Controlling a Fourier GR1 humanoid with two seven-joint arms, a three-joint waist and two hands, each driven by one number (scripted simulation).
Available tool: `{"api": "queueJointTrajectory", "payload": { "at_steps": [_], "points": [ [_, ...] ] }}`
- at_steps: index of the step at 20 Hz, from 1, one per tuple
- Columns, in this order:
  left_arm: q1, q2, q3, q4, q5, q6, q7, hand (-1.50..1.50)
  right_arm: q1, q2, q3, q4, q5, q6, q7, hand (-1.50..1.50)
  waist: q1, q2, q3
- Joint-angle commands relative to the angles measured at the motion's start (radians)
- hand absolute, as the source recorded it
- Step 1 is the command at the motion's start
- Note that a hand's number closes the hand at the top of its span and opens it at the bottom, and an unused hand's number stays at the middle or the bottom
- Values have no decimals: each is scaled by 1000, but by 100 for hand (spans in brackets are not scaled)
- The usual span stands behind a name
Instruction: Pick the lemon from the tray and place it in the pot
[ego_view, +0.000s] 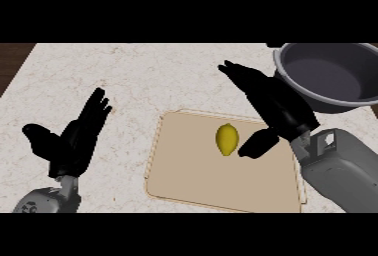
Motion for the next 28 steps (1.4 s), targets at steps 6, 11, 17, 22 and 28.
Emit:
{"api": "queueJointTrajectory", "payload": {
  "at_steps": [6,11,17,22,28],
  "points": [
    [5,-38,-35,-1,-37,24,22,0,-294,70,-17,35,-192,425,449,-150,13,4,-1],
    [23,-33,-27,-10,-56,4,-29,0,-316,183,7,204,-166,422,546,-150,19,9,0],
    [-3,-28,11,-21,-38,-7,31,0,-315,229,-3,310,-123,431,521,-150,10,9,2],
    [-7,-17,25,-53,-27,-21,61,0,-304,249,21,322,-163,495,607,-150,7,6,1],
    [2,-31,22,-62,-47,-12,79,0,-225,242,75,299,-80,479,617,-150,-1,4,2]
  ]
}}
